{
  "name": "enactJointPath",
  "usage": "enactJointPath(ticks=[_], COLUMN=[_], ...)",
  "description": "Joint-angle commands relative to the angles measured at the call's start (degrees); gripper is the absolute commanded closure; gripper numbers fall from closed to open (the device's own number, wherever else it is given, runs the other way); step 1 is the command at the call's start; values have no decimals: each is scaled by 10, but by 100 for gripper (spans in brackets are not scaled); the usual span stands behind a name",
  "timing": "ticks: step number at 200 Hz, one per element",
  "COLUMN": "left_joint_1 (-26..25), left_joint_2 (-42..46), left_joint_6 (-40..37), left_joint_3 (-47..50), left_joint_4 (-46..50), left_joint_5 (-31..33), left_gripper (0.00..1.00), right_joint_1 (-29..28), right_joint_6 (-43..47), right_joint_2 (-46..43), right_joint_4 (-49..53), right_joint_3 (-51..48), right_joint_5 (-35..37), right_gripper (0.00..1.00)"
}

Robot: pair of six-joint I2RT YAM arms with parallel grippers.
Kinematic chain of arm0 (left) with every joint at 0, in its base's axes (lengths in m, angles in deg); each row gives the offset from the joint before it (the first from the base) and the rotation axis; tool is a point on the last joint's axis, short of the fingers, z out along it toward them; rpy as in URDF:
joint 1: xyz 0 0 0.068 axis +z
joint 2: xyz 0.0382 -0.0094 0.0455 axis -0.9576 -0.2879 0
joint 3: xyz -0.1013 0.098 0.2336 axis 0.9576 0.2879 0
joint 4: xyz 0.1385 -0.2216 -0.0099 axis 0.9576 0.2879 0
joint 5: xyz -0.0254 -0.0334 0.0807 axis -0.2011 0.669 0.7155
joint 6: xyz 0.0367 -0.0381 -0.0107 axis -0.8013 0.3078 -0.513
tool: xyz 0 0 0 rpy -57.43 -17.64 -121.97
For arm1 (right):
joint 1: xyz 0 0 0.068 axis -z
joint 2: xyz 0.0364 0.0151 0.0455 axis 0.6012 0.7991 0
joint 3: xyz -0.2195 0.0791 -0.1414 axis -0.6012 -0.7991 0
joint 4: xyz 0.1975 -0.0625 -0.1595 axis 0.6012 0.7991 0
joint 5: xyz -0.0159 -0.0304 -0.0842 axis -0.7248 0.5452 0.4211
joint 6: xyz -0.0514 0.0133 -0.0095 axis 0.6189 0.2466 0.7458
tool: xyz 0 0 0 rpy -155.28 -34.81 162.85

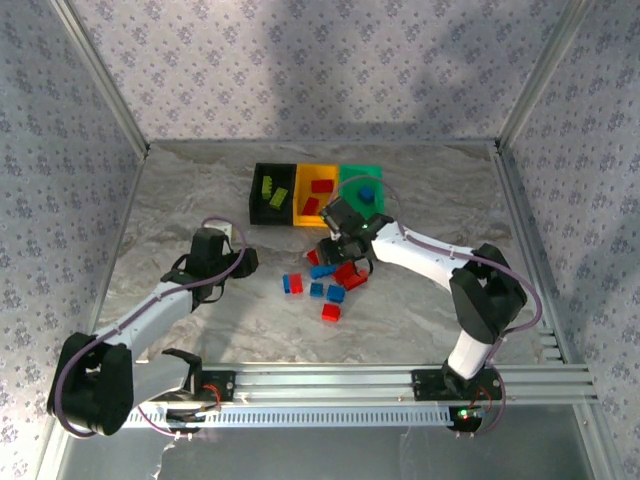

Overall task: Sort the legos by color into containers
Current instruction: Rotate the lego at the center of the table.

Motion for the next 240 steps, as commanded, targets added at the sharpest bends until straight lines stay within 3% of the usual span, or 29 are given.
enactJointPath(ticks=[1, 142, 210, 228, 240], left_joint_1=[0, 0, 0, 0, 0], left_joint_2=[-1, -2, -3, -4, -3], left_joint_6=[-8, -10, -10, -10, -10], left_joint_3=[1, -1, -3, -3, -3], left_joint_4=[-20, -16, -16, -16, -16], left_joint_5=[-19, -18, -18, -19, -20], left_gripper=[38, 38, 38, 38, 38], right_joint_1=[20, 34, 29, 28, 27], right_joint_6=[-13, 26, 28, 28, 29], right_joint_2=[-22, 113, 109, 101, 101], right_joint_4=[-22, -3, 0, 1, 4], right_joint_3=[-9, 39, 43, 41, 43], right_joint_5=[1, -13, -8, -8, -5], right_gripper=[49, 60, 72, 72, 66])
